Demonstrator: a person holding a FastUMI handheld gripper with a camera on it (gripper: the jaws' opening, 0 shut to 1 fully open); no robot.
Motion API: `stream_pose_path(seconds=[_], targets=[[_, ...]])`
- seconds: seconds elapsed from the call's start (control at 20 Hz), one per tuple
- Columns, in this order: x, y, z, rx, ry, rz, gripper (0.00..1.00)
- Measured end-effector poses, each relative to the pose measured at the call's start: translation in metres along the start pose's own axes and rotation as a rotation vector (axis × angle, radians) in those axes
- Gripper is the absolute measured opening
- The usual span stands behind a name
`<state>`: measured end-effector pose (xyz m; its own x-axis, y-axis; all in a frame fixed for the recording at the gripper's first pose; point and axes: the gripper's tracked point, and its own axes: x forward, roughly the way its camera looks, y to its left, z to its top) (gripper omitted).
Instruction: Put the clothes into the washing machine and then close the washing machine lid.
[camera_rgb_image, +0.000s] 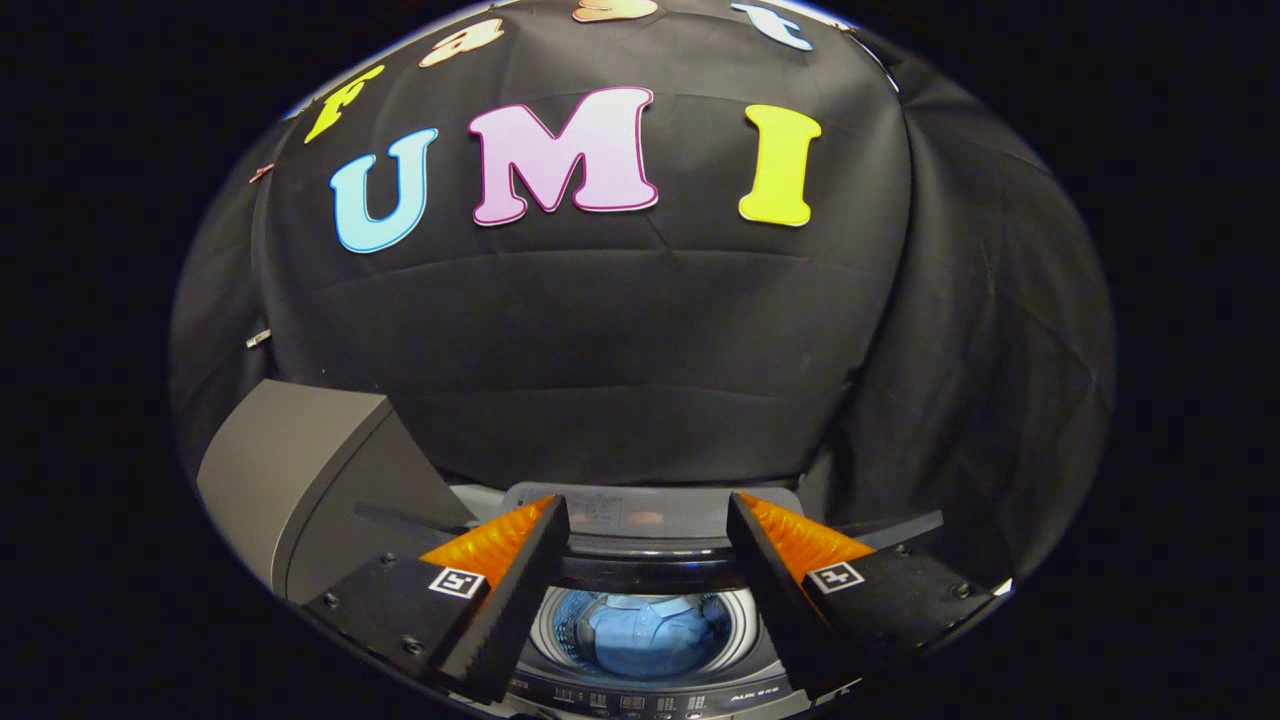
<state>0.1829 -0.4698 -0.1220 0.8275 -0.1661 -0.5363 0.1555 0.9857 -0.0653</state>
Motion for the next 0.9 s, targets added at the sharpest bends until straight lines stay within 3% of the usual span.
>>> stream_pose_path(seconds=[0.25,0.35,0.65,0.9], targets=[[-0.033,0.001,-0.100,-0.031,0.201,0.007,0.99],[-0.040,0.015,-0.133,-0.043,0.210,0.030,1.00],[-0.061,0.034,-0.145,-0.077,0.167,0.066,0.99],[-0.059,0.030,-0.123,-0.044,0.122,0.053,0.99]])
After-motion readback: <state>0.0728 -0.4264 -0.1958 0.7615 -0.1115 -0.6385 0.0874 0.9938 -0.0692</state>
